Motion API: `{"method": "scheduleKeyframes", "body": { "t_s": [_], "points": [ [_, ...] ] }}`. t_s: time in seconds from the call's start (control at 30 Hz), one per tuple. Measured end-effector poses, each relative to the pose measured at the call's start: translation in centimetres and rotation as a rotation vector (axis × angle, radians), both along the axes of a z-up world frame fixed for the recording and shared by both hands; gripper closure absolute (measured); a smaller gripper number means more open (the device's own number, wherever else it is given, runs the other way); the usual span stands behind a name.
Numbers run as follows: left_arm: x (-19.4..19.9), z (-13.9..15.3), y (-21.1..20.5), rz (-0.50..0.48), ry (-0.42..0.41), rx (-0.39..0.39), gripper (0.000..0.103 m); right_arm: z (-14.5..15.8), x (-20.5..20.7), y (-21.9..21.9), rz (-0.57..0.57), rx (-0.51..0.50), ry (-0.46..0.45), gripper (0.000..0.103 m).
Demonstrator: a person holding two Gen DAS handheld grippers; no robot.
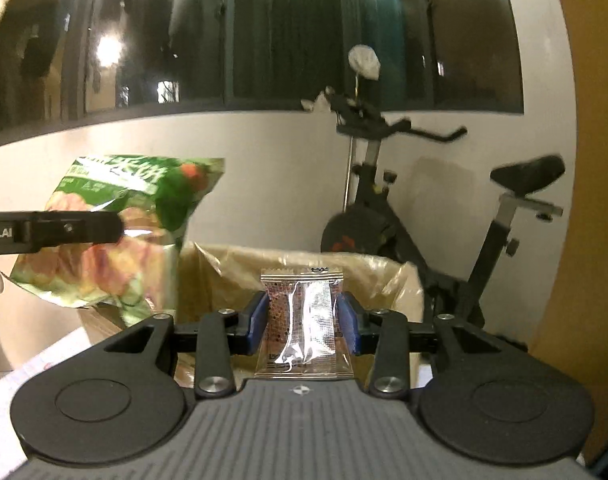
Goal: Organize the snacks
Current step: 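Lift both snacks over the box and open both tools to drop them in, then grasp the yellow chip bag with the left tool while the right tool grasps the green chip bag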
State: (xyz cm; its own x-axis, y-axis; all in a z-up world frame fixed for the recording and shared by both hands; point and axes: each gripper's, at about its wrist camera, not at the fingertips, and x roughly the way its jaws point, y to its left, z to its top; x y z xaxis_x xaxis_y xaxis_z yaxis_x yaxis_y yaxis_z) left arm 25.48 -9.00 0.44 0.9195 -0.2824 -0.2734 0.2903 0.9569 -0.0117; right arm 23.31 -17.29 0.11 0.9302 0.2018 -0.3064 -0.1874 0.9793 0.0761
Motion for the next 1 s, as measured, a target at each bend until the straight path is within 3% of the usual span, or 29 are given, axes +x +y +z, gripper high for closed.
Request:
{"method": "scheduleKeyframes", "body": {
  "t_s": [0.17,0.3,0.37,0.73,1.0],
  "points": [
    [3.6,-1.8,-0.9,0.006,0.086,0.065,0.033,-2.0,1.7,-0.1,-0.014,0.037,0.065,0.06],
    [5.2,-2.7,0.7,0.005,0.149,0.035,0.02,-2.8,1.9,-0.4,-0.037,0.047,0.108,0.05],
    [5.4,-2.8,1.6,0.015,0.154,0.02,0.019,-2.8,1.4,-0.5,-0.041,0.055,0.116,0.043],
    [-1.1,-2.4,7.3,0.049,0.177,-0.034,0.019,-1.5,-3.2,-0.5,-0.051,0.092,0.076,0.041],
    [-5.9,-3.4,11.5,0.062,0.216,-0.093,0.016,-1.5,-8.3,0.0,-0.048,0.11,0.03,0.03]
  ]
}}
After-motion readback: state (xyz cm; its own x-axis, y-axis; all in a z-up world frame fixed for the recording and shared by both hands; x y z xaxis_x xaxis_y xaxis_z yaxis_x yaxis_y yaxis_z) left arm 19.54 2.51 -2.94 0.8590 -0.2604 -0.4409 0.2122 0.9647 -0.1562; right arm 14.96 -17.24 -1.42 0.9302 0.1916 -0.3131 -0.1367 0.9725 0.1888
